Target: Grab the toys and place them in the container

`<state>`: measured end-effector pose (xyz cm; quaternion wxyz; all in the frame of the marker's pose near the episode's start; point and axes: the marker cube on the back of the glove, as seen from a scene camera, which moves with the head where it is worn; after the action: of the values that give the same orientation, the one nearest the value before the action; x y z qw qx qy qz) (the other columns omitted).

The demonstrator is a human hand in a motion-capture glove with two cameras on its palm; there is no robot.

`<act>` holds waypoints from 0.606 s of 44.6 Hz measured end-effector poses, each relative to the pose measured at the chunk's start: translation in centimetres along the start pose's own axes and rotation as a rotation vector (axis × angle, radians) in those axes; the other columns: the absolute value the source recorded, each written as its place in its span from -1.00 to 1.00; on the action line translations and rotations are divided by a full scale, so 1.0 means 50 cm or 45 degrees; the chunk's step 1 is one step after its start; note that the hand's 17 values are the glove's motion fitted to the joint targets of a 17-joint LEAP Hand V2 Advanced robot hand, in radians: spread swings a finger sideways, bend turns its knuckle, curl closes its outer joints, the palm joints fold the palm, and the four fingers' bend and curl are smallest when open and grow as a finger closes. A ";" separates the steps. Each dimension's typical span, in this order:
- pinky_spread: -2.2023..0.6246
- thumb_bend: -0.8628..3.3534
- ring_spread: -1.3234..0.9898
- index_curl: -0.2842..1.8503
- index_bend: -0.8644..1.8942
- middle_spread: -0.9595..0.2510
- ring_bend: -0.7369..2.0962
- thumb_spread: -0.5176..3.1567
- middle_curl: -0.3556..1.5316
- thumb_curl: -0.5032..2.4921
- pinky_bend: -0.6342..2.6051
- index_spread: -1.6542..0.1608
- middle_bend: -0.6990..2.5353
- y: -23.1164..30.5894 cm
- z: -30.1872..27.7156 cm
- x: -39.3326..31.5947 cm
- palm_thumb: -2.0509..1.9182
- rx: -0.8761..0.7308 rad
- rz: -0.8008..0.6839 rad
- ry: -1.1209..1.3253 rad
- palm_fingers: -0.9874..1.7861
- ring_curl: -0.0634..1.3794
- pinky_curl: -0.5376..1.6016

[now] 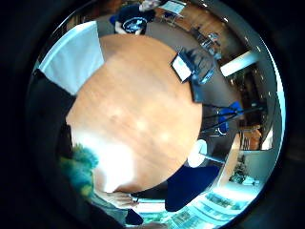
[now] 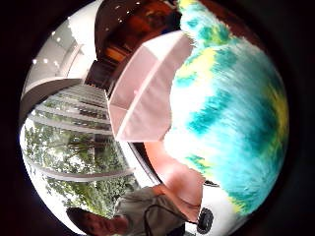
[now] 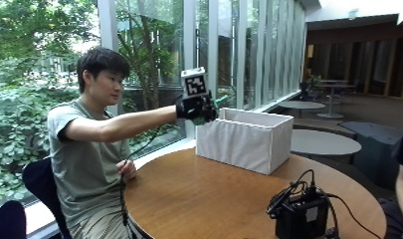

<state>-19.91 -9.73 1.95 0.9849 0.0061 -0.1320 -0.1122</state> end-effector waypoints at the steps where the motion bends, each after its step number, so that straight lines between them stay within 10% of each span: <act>1: 0.26 -0.49 -0.27 0.07 0.53 0.03 0.49 -0.30 0.49 -0.03 0.01 0.58 0.20 -0.017 -0.028 -0.045 0.32 0.022 -0.060 0.034 0.39 0.22 0.01; 9: 0.26 -0.50 -0.27 0.12 0.54 0.06 0.50 -0.33 0.51 0.02 0.03 0.60 0.22 -0.145 -0.174 -0.168 0.32 0.097 0.121 -0.034 0.35 0.26 0.05; 14: 0.26 -0.50 -0.27 0.15 0.55 0.08 0.51 -0.35 0.52 0.05 0.04 0.61 0.24 -0.181 -0.172 -0.327 0.32 0.092 -0.191 0.238 0.34 0.28 0.06; 21: 0.26 -0.50 -0.27 0.18 0.55 0.11 0.52 -0.37 0.53 0.09 0.04 0.61 0.24 -0.253 -0.147 -0.456 0.31 0.101 0.001 0.271 0.33 0.29 0.08; 27: 0.26 -0.50 -0.26 0.20 0.55 0.13 0.52 -0.38 0.53 0.12 0.04 0.62 0.25 -0.278 -0.082 -0.542 0.31 0.067 -0.307 0.245 0.33 0.30 0.09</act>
<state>-47.38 -17.33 -9.59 0.9719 0.0583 -0.0381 -0.2249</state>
